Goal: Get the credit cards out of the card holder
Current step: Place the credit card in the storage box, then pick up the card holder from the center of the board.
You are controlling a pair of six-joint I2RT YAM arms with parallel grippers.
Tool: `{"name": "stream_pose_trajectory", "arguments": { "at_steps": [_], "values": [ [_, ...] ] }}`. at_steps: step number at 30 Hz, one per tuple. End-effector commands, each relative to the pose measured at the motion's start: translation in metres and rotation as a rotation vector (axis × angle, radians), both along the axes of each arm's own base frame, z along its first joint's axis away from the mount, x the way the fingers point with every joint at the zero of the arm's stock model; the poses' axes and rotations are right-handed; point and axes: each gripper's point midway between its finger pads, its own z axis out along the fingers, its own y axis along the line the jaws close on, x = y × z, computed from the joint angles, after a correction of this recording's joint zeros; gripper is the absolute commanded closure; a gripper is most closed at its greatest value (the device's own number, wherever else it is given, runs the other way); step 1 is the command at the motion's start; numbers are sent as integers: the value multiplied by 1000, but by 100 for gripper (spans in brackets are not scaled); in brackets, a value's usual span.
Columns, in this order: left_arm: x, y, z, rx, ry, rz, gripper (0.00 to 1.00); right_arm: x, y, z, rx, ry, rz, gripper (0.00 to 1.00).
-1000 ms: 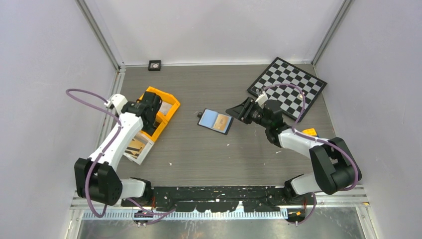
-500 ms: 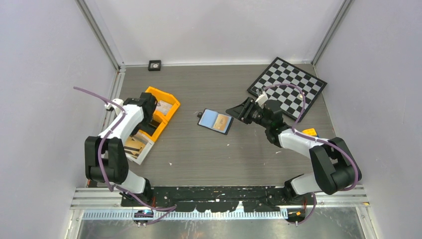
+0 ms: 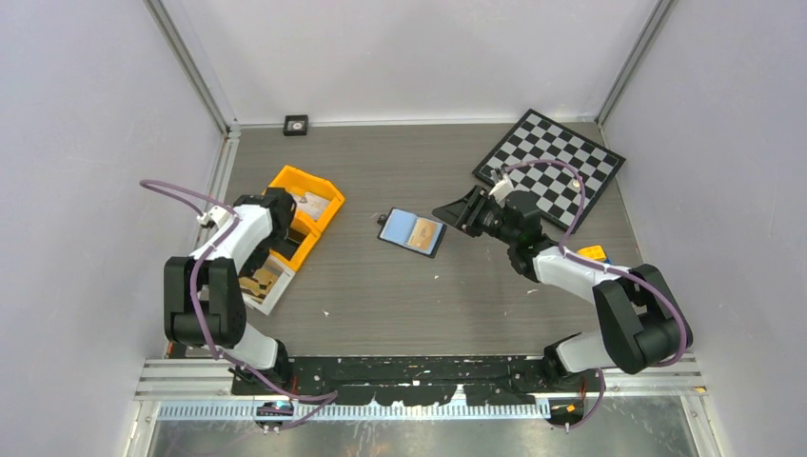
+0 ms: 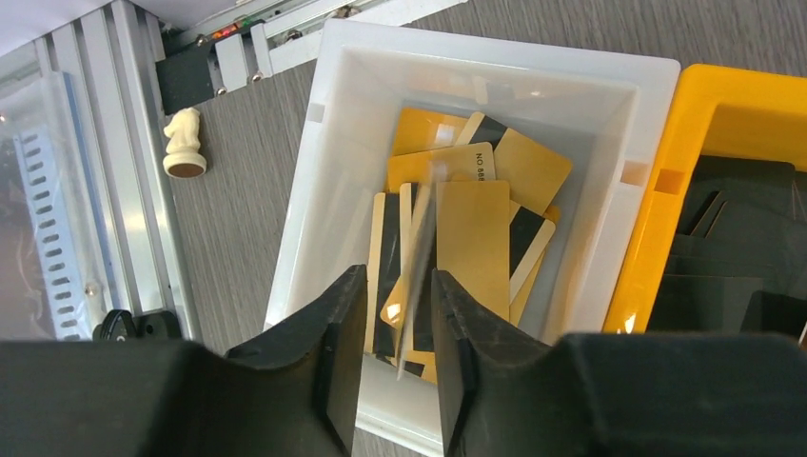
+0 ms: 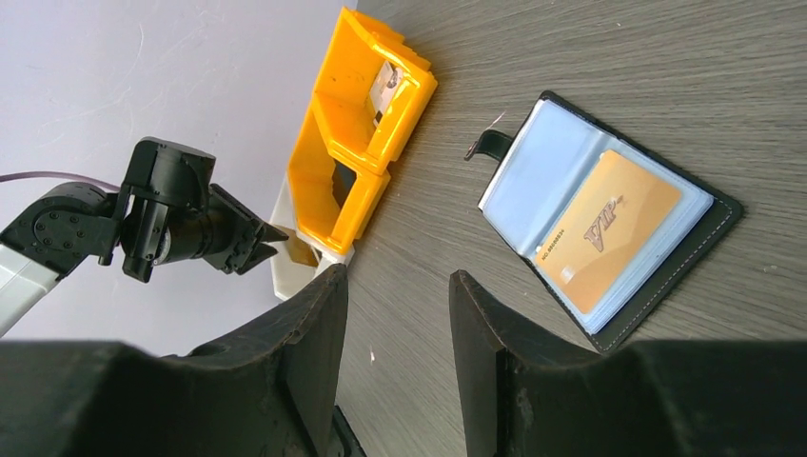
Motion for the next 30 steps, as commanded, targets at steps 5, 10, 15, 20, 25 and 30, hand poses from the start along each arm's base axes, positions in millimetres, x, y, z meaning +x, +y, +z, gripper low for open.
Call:
{"name": "stream_pose_trajectory", "arguments": {
  "at_steps": [5,10,15,20,25,30],
  "values": [
    [2,5,15,18,-15,31,62,2,-6,16,-1,-67,-24,51],
    [28,-19,22,-141,-137,-162,59,5,-5,11,-11,-44,-25,51],
    [79,-76,35,-340,-463,-525,54,8,-6,1,-39,-11,-36,51],
    [97,-138,63,-426,-645,-879,41,14,-19,-15,-131,37,-102,43],
    [110,-216,89,-454,-672,-1153,26,16,-28,-25,-182,75,-150,26],
    [116,-280,98,-495,-624,-1323,1,23,-61,-35,-302,132,-318,15]
  ]
}}
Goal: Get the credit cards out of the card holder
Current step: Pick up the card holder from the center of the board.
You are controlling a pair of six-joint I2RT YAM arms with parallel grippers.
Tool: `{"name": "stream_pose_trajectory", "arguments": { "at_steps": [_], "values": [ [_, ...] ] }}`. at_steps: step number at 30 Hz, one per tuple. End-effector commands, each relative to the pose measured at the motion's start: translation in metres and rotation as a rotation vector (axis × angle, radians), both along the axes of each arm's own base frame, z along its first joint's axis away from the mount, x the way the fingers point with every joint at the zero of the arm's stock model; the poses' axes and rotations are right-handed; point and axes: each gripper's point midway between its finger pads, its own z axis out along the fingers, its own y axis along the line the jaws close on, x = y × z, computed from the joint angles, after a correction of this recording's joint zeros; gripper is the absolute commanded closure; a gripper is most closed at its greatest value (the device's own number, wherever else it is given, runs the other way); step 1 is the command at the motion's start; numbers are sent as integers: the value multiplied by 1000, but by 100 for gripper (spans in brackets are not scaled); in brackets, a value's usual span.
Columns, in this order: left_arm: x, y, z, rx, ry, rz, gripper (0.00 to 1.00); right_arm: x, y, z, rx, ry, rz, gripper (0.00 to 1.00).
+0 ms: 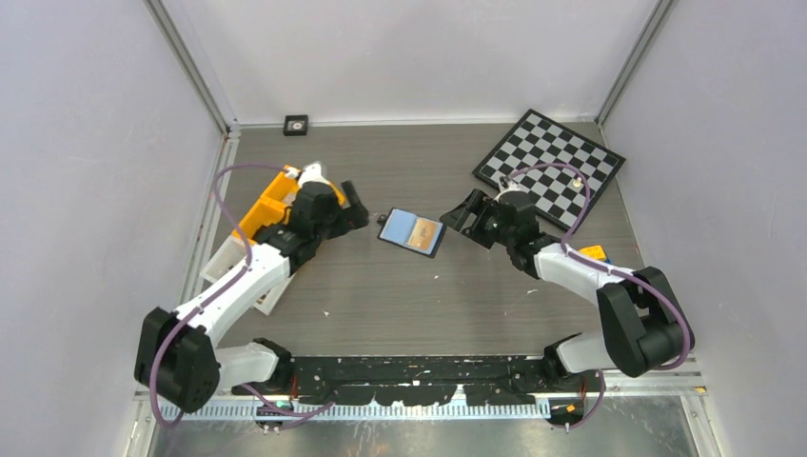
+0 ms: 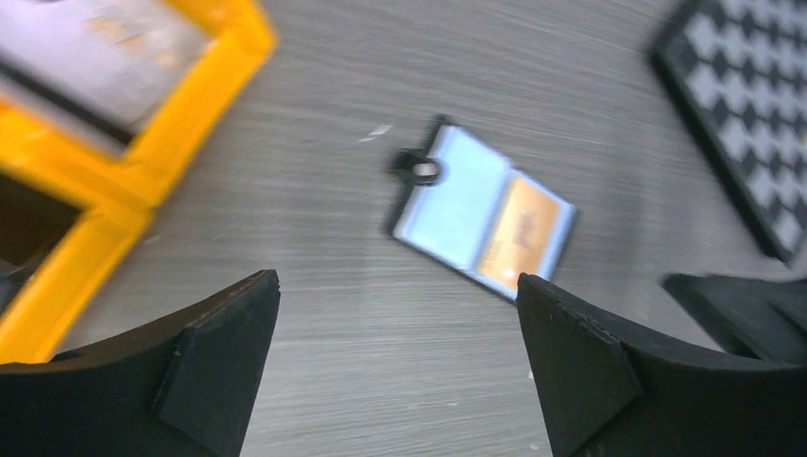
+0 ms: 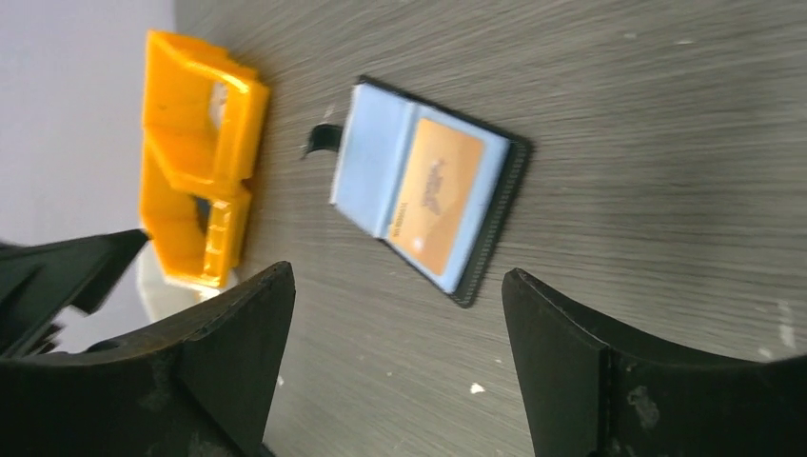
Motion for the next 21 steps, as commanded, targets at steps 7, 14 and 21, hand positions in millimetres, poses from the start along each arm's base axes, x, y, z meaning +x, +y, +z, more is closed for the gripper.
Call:
{"name": "stream_pose_trajectory", "arguments": {
  "at_steps": [7,14,21],
  "values": [
    [23,-109,16,-164,-131,-411,3,24,-79,10,-224,38,-447,14],
    [27,-115,-7,-147,-113,-443,4,27,-89,0,-302,70,-506,13],
    [34,-123,-33,-132,-35,-462,4,27,-59,-1,-308,61,-301,13]
  ]
}}
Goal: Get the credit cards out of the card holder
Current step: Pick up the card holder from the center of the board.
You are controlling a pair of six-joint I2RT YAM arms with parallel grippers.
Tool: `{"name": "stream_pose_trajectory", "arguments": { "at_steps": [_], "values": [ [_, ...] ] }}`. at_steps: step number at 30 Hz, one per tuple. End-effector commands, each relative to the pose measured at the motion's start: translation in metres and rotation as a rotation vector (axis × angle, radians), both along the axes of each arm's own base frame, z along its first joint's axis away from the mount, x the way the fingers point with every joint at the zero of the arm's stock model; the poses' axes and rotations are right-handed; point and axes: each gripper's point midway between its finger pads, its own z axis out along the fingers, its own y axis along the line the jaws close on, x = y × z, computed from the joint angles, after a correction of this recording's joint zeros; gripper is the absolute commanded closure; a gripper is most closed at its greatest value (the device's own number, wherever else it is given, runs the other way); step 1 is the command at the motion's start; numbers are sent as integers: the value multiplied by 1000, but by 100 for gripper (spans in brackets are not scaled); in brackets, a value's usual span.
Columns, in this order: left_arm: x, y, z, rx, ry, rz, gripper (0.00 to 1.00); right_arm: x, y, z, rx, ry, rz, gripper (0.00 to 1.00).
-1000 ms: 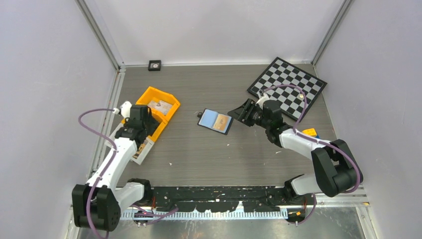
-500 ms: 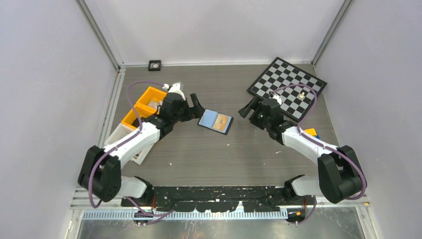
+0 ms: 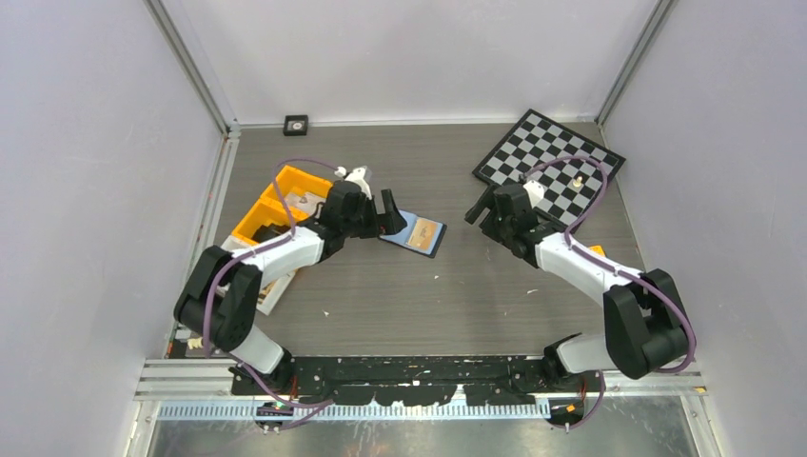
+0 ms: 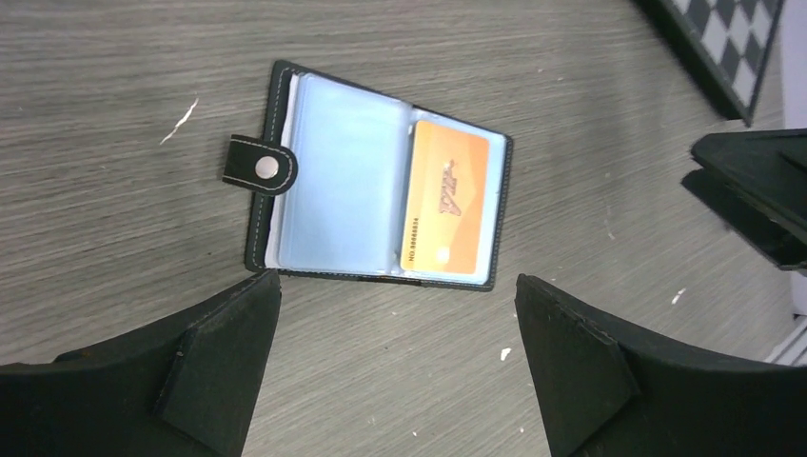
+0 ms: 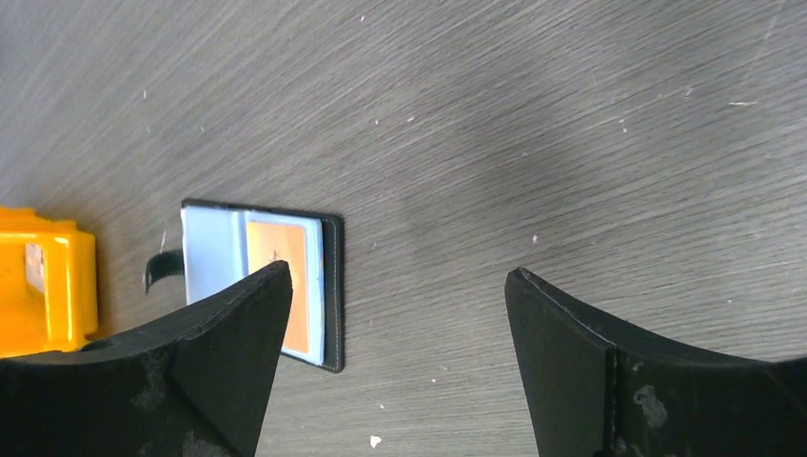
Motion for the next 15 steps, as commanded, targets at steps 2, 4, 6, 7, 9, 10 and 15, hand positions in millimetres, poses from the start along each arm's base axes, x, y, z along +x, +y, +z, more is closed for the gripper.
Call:
{"name": "stream_pose_trajectory", "arguments": {
  "at_steps": [2,4,6,7,9,10,15],
  "values": [
    [14,-9,5,15,-25,-34,4,7,20,19,-9,-25,145,13],
    [16,-5,1,38,-17,-23,4,5,21,11,-15,-1,152,12],
    [18,-4,-3,23,3,-19,4,5,29,7,7,8,192,12],
    [19,-4,-5,11,15,-21,5,6,35,5,22,10,211,12],
    [23,-3,-12,-1,45,-19,7,6,46,-4,56,38,257,15],
    [24,-2,-15,-1,55,-18,8,5,52,-9,73,58,281,16],
    [30,0,-33,24,113,-25,9,5,69,-29,133,130,322,22]
  ]
}}
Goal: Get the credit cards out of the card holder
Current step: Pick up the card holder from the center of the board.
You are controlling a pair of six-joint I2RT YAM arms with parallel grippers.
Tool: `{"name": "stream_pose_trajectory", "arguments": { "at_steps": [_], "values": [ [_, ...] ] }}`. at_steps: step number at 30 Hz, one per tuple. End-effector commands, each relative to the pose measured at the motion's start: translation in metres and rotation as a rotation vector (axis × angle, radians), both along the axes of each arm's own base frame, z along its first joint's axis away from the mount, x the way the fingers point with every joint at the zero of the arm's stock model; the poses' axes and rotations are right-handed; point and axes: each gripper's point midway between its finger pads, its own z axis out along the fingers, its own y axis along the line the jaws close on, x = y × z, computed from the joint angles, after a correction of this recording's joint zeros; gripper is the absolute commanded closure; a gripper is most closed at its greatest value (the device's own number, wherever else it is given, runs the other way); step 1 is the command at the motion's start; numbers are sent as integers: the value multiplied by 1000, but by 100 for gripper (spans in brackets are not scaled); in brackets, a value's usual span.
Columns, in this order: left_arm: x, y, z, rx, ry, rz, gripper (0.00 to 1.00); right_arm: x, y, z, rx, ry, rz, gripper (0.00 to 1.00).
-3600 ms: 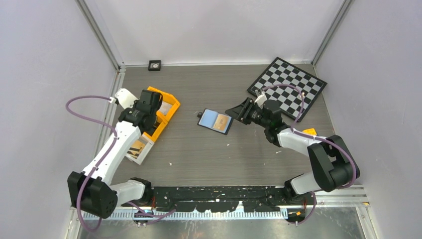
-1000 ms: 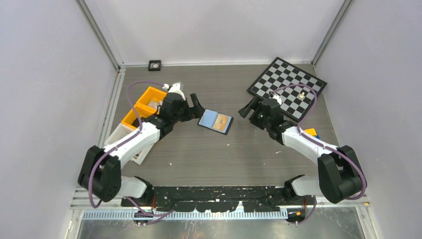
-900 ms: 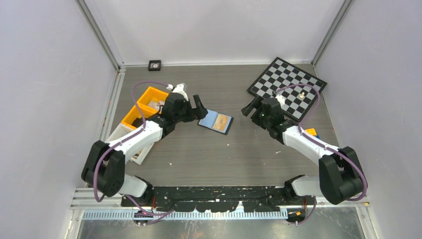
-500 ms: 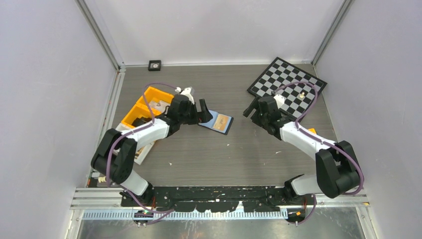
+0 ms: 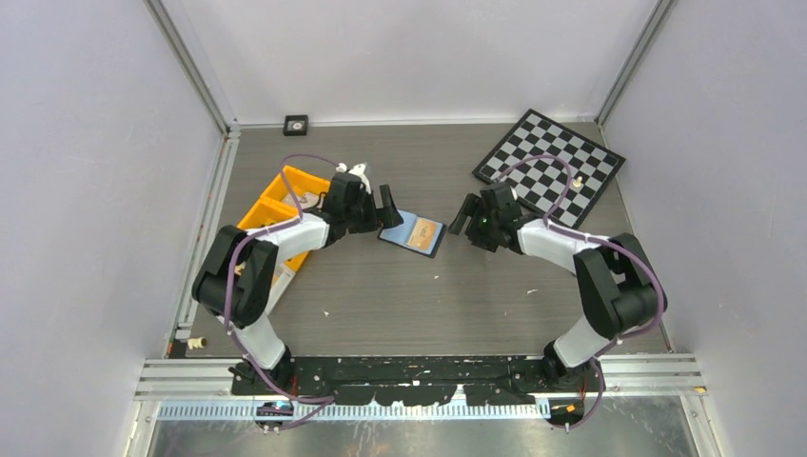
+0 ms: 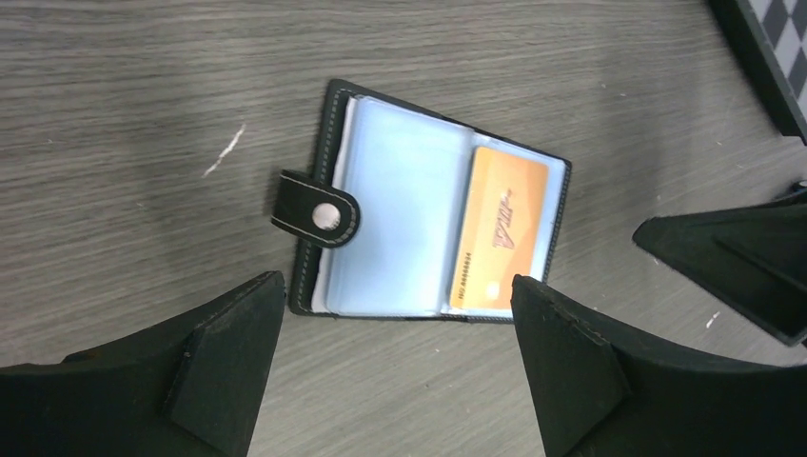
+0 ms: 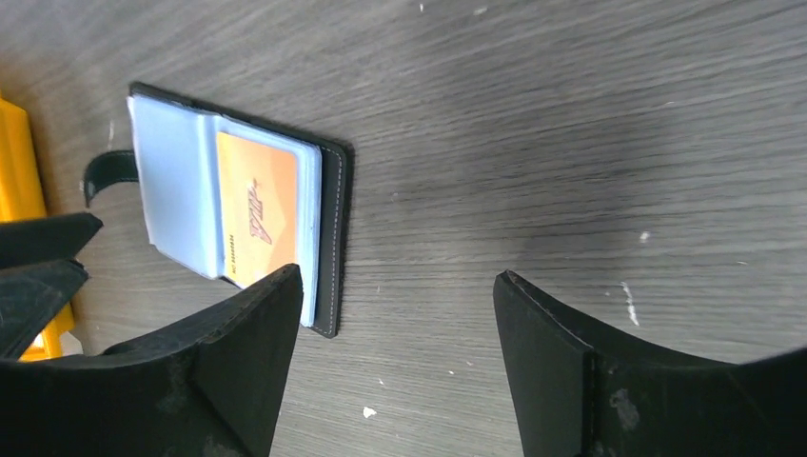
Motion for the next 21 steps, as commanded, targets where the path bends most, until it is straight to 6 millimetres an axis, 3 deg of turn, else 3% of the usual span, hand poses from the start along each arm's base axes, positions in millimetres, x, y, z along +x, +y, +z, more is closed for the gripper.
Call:
{"name": "stream_pose_trajectory", "arguments": {
  "at_steps": [1,5,12,21],
  "values": [
    [9,-6,-3,-10,32,-32,10,11,31,11,118,-14,84,25],
    [16,-8,-12,12,56,-38,12,13,50,8,207,-9,140,31],
    [22,-5,-32,29,121,-34,16,17,60,-5,236,25,162,37],
    [13,-20,-63,11,274,-115,34,18,64,-14,250,46,170,38]
  ]
}}
